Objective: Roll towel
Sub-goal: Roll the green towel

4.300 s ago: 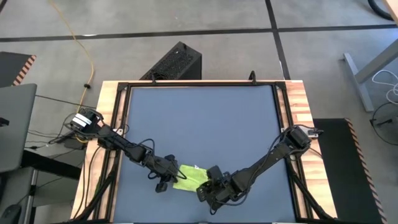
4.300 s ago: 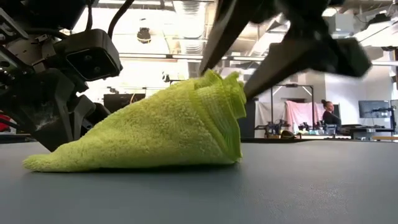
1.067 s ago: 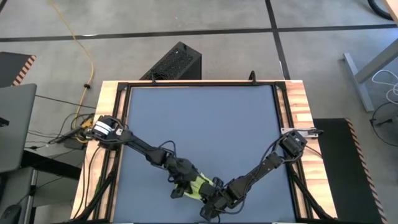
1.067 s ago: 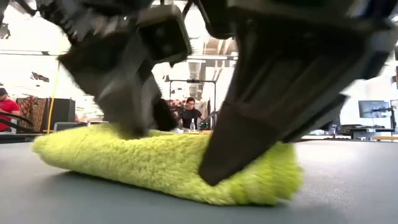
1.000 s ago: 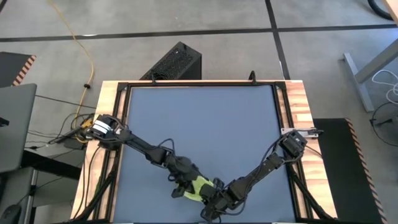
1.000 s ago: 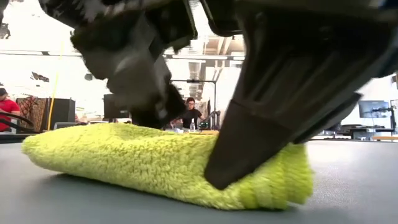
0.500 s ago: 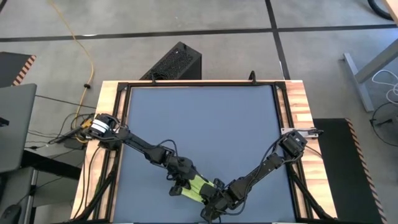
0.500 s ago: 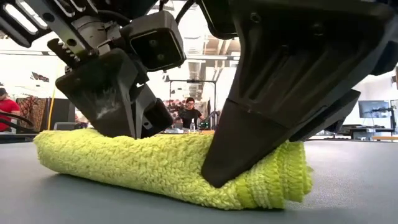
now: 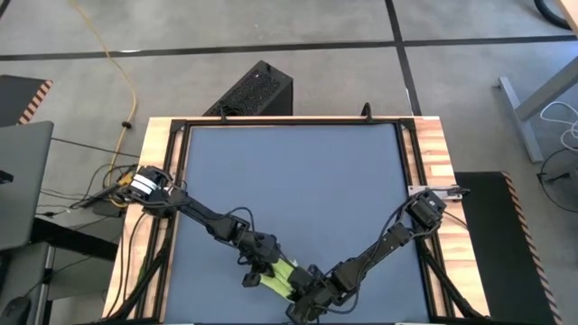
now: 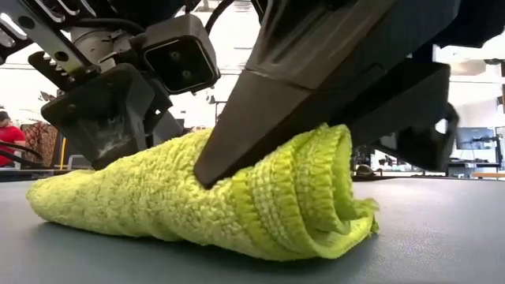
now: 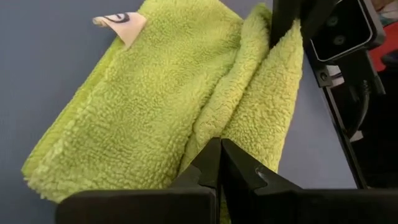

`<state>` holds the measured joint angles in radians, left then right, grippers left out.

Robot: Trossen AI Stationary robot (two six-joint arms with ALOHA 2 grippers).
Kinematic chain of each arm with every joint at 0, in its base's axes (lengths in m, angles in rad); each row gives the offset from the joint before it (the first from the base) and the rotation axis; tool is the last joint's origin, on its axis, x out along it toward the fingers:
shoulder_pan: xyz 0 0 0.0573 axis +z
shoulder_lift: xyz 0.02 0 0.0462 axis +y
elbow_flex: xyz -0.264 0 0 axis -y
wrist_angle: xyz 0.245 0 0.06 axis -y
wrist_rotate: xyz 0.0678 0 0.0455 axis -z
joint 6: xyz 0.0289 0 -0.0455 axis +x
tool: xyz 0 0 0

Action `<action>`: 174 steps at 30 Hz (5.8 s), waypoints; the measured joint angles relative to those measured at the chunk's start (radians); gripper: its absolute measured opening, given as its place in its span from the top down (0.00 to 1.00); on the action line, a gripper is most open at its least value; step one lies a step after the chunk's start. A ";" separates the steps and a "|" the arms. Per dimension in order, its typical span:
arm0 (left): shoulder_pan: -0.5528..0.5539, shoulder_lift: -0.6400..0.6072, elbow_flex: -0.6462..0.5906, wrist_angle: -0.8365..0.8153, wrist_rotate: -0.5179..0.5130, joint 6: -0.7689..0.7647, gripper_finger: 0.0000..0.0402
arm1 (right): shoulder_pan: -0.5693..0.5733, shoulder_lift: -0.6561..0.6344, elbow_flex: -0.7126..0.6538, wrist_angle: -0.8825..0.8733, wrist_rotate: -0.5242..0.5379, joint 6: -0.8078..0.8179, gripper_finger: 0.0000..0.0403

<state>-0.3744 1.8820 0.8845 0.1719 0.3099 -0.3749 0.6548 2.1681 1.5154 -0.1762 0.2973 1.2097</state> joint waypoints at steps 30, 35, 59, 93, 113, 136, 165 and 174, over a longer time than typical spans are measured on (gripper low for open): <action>0.078 -0.200 -0.003 0.096 0.175 -0.022 0.96 | -0.004 -0.006 -0.228 0.288 -0.125 0.540 0.93; -0.034 -0.192 -0.003 0.089 0.145 0.137 0.96 | -0.022 -0.005 -0.229 0.287 -0.137 0.521 0.93; -0.132 -0.113 -0.002 0.027 -0.096 0.521 0.49 | -0.027 -0.005 -0.230 0.289 -0.142 0.514 0.92; -0.145 -0.016 0.000 -0.014 -0.156 0.413 0.82 | -0.019 -0.005 -0.230 0.282 -0.135 0.563 0.92; 0.074 -0.015 0.002 -0.176 0.328 0.152 1.00 | 0.033 -0.004 -0.230 0.296 0.000 0.751 0.92; 0.264 -0.128 -0.004 -0.386 0.606 0.051 0.71 | -0.028 -0.005 -0.229 0.248 -0.074 0.780 0.92; -0.013 -0.003 0.000 0.035 0.082 0.145 1.00 | -0.044 -0.005 -0.231 0.263 -0.059 0.637 0.89; -0.009 -0.002 0.000 0.004 0.071 0.116 1.00 | -0.059 -0.014 -0.231 0.315 -0.093 0.589 0.84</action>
<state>-0.3832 1.8797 0.8841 0.1757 0.3812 -0.2592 0.5957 2.1543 1.2842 0.1391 0.2039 1.7990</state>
